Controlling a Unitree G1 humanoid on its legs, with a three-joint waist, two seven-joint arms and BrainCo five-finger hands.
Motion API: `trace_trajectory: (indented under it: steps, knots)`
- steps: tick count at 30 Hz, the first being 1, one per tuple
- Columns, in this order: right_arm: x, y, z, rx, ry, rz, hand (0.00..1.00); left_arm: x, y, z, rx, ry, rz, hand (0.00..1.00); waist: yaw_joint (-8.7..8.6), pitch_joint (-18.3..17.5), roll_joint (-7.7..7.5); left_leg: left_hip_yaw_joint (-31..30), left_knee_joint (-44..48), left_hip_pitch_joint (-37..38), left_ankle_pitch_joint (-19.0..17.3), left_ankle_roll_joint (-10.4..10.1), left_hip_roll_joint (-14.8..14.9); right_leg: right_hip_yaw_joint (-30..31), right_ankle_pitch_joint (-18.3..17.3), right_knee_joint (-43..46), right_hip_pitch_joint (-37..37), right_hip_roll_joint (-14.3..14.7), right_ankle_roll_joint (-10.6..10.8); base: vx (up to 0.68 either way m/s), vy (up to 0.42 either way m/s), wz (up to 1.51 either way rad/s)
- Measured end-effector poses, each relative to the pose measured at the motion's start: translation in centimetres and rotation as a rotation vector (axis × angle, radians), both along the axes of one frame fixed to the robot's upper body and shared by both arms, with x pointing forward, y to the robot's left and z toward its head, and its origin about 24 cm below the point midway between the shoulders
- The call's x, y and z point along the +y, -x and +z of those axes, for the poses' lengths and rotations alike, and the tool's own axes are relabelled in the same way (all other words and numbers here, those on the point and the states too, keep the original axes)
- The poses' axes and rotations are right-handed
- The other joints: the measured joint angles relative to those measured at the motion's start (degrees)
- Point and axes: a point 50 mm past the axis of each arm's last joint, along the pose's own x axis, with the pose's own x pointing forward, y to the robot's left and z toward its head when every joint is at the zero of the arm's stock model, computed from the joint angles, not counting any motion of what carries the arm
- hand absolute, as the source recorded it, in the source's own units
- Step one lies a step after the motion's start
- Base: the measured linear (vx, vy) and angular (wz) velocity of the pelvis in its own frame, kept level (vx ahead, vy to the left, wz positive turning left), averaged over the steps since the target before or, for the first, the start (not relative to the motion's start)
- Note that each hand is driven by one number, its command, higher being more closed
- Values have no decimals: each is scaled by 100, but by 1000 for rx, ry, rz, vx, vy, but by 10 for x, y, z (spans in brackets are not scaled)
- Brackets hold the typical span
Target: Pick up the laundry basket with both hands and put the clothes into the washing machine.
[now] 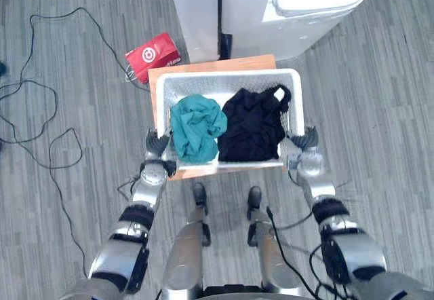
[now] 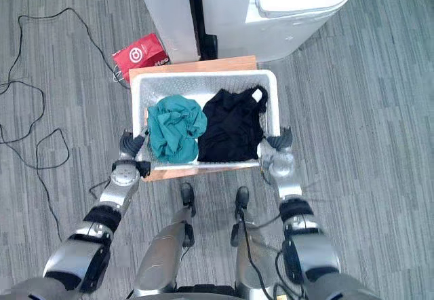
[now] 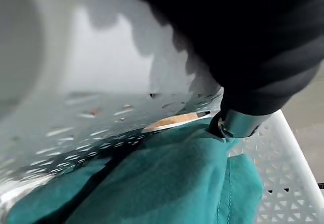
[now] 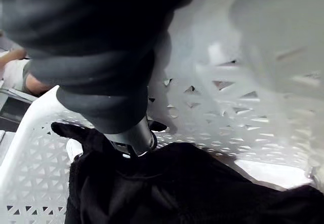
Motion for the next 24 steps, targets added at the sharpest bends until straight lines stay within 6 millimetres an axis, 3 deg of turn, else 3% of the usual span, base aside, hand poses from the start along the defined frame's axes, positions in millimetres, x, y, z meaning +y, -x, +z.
trace_trajectory:
  steps: [3,6,9,11,13,15,17,20,21,22,24]
  knots:
    - [-5,31,-20,24,0,-19,100,-6,31,-22,28,42,-7,100,-19,-9,-5,91,-179,369,-27,-33,-10,64,-21,-122,304,27,20,111,10,-11]
    - [-10,61,-29,17,23,-27,100,-9,59,-30,21,77,-20,100,-105,-88,-36,111,-194,698,-125,-75,-12,81,-87,-200,653,60,33,81,14,-4]
    - [-10,86,-38,40,43,-17,100,-13,88,-43,62,115,-36,100,-128,-660,-40,239,39,745,-375,-102,55,245,-166,-213,729,106,28,79,-7,-23]
    - [-9,95,-38,39,38,-10,100,-14,101,-44,61,129,-32,100,-130,-808,-49,253,573,726,-715,-135,126,415,-185,-214,858,145,14,63,-16,-46]
    - [-9,99,-36,24,50,-4,100,-15,113,-42,44,148,-26,100,-92,-932,-15,-333,1023,712,-1089,-233,194,701,-187,-217,880,236,11,46,-50,-76]
    - [-15,107,-34,18,64,-16,100,-21,116,-41,39,154,-55,100,-172,-1094,57,-331,1144,707,-1219,-223,203,880,-175,-210,864,249,21,48,1,-56]
    - [-20,120,-38,33,55,-41,100,-26,118,-39,35,163,-95,100,-214,-1260,5,24,1164,839,-1327,-221,230,1237,-132,-200,764,273,78,-2,68,-74]
    - [-21,121,-35,25,57,-37,100,-26,121,-35,24,167,-100,100,-292,-1339,-22,727,1388,963,-1566,-163,366,1626,72,-313,631,366,62,-5,56,-118]
    - [-21,121,-35,23,56,-37,100,-25,121,-34,20,167,-99,100,-298,-1340,-23,901,1448,988,-1613,-160,432,1485,158,-380,623,395,-33,-21,1,-134]
    - [-20,120,-34,17,49,-34,100,-24,120,-32,13,169,-91,100,-303,-1345,-19,1286,1448,1087,-1653,-129,594,686,108,-500,618,337,-594,-16,-16,-138]
    - [-17,119,-34,15,38,-24,100,-21,121,-29,4,174,-81,100,-278,-1360,-5,1909,1425,1350,-1709,-181,808,-1168,-156,-50,468,-14,-1067,21,0,-181]
